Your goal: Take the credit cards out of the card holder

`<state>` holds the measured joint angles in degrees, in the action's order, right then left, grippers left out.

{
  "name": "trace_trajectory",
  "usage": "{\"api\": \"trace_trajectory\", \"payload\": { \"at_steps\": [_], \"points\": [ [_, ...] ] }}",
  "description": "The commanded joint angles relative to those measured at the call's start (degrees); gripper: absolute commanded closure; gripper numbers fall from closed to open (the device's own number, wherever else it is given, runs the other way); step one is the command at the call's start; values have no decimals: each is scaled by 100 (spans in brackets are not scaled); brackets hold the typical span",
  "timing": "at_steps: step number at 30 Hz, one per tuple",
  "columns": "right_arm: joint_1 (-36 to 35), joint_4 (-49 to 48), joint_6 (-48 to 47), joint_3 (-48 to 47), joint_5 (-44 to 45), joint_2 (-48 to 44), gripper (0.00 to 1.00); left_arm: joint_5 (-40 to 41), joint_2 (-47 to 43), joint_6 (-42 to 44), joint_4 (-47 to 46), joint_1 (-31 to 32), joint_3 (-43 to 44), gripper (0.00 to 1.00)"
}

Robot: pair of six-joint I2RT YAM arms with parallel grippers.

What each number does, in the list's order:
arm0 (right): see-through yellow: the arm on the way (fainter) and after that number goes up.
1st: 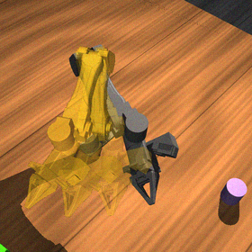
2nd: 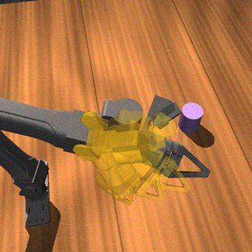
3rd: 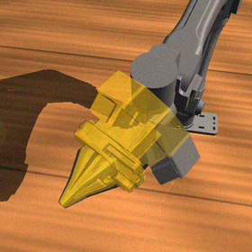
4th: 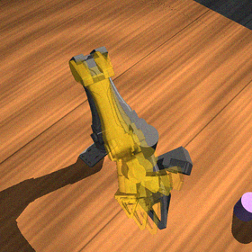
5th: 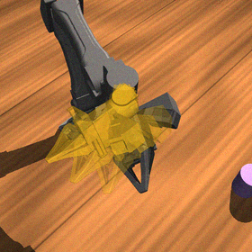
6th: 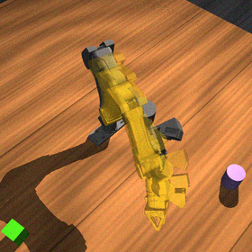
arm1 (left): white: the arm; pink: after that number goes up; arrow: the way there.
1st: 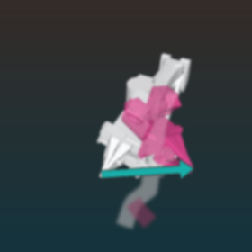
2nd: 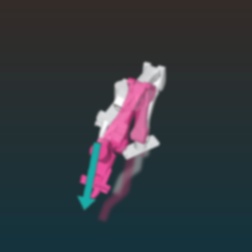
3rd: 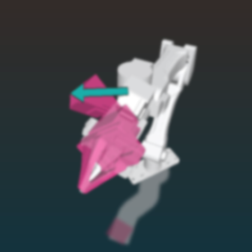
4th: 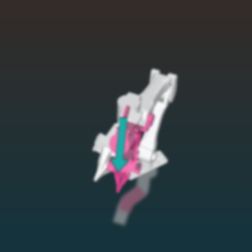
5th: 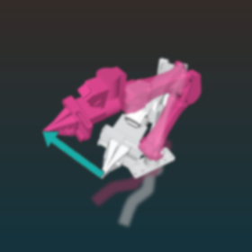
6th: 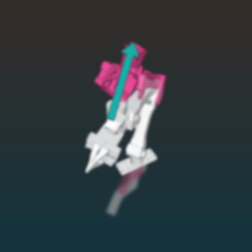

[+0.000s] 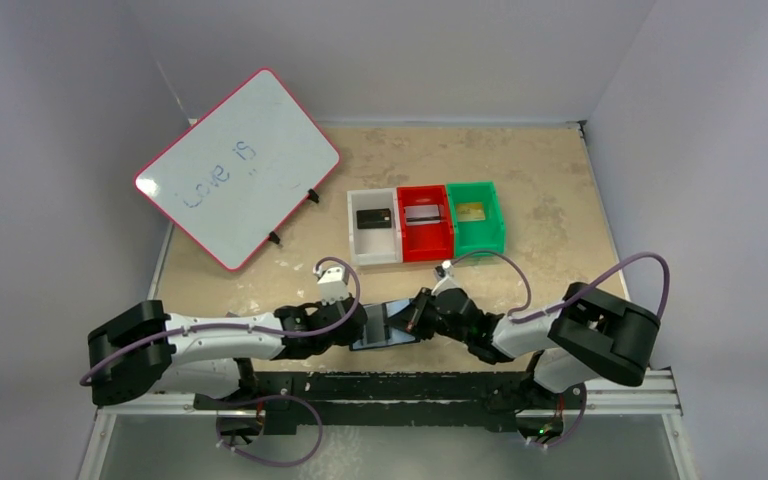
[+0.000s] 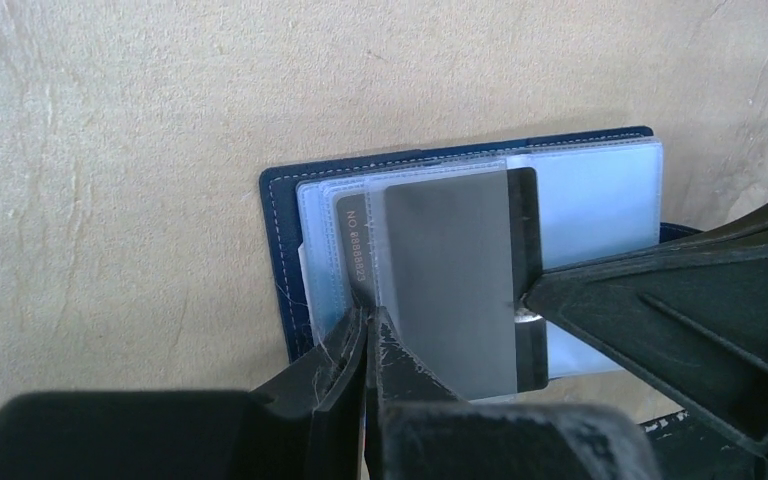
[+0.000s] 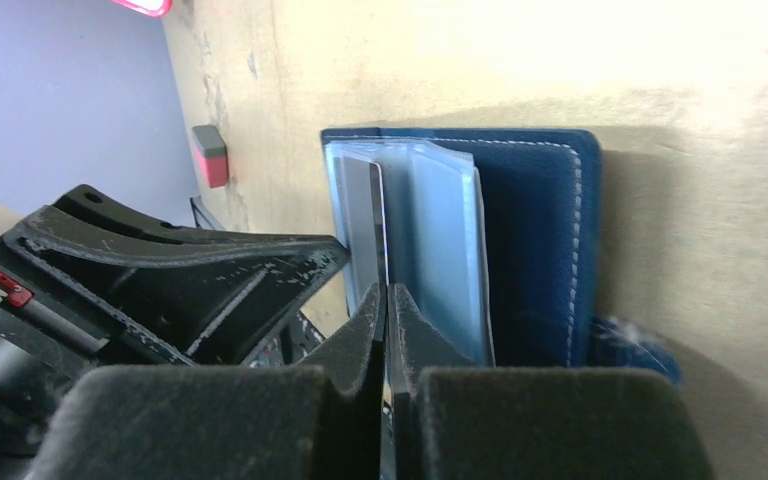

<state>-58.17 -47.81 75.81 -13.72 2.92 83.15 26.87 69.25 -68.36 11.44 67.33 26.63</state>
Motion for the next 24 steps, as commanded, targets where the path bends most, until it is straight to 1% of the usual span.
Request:
{"api": "trace_trajectory", "payload": {
  "at_steps": [1, 8, 11, 15, 20, 24],
  "points": [
    [226, -269, -312, 266, -236, -124, 100, 222, 125, 51, 384, 43, 105, 100],
    [371, -78, -407, 330, -291, -176, 100, 330, 61, 51, 528, 39, 157, 100],
    [385, 210, -529, 211, -243, -245, 100, 366, -85, 41, 562, 43, 198, 100],
    [393, 448, -753, -14, -328, -265, 100, 422, -446, 30, 553, 39, 355, 90],
    [391, 704, -900, -255, -320, -67, 100, 178, -722, 83, -152, 41, 475, 80],
    [402, 808, -905, -267, -269, -103, 100, 83, -543, 130, -378, 43, 605, 79]
  ]
}}
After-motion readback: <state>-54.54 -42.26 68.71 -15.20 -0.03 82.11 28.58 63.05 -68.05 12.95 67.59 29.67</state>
